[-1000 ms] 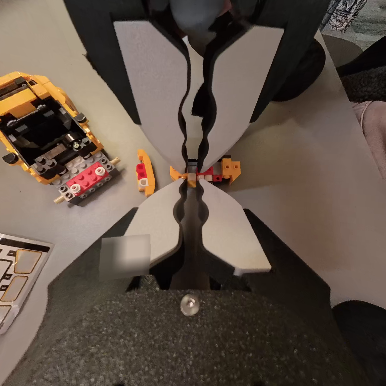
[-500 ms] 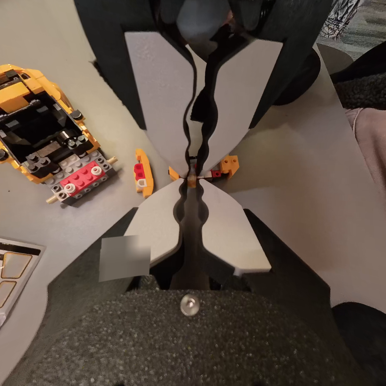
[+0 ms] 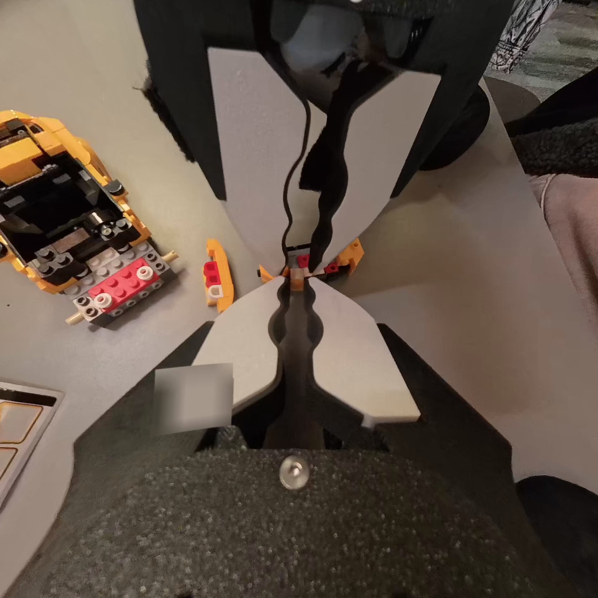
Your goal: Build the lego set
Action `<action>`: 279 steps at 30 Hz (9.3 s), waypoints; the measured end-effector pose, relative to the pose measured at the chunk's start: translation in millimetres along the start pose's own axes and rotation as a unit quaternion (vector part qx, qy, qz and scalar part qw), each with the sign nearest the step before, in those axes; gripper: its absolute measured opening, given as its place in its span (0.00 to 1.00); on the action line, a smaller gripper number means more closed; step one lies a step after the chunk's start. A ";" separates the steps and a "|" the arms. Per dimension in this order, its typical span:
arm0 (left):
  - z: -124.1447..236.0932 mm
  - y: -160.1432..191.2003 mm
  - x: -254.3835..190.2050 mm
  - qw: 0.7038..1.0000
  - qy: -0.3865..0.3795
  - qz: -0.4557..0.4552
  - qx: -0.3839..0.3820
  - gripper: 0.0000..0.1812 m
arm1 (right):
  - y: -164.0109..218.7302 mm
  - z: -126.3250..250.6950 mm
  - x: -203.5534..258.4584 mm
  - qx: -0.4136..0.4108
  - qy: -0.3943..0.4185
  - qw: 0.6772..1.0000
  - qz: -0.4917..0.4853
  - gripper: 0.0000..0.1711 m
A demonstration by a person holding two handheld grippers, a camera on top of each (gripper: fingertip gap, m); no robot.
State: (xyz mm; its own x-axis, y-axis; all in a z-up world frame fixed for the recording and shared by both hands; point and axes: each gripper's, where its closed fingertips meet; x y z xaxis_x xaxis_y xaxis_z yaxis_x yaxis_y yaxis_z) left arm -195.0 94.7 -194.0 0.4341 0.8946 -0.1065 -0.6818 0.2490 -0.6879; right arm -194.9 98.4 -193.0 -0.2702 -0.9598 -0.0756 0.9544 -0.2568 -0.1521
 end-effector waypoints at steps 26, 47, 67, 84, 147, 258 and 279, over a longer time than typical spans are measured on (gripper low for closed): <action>-1.7 1.2 0.5 1.000 -0.019 -0.010 0.008 0.04 | 2.0 -1.4 1.8 -0.022 0.003 1.000 -0.011 0.04; -2.8 0.6 6.0 0.999 -0.027 -0.018 0.018 0.04 | 1.1 0.4 -2.8 -0.034 -0.006 0.998 -0.044 0.03; 4.1 0.6 6.9 0.997 0.042 -0.058 0.039 0.04 | 26.1 -4.1 -5.5 -0.017 0.004 0.996 -0.085 0.12; 0.5 2.2 0.7 0.995 0.079 -0.034 0.047 0.04 | 16.8 -4.6 -5.3 -0.012 -0.017 0.998 -0.065 0.10; -0.5 0.9 5.7 0.994 0.019 -0.092 0.056 0.04 | 3.3 -2.0 -1.6 -0.032 -0.005 0.990 -0.137 0.04; 101.0 -38.2 -28.4 0.959 0.003 0.051 -0.280 0.07 | 41.5 51.0 -17.6 -0.396 0.025 0.893 -0.212 0.21; 16.5 -1.2 5.3 0.999 -0.025 0.009 -0.043 0.07 | 40.1 37.6 -13.0 -0.365 0.004 0.908 -0.208 0.18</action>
State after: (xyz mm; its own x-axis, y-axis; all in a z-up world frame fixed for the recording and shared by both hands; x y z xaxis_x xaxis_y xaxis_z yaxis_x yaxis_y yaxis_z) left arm -201.6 105.2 -182.0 0.3896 0.9171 -0.0849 -0.6362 0.2013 -0.7448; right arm -148.4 96.4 -161.1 -0.5915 -0.7957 0.1301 0.4333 -0.4499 -0.7809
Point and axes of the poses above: each gripper's, where its closed fingertips meet, z back along the fingers, y out of its underside, x = y × z across the jaws, and after that the axes turned 10 degrees about x, right-handed
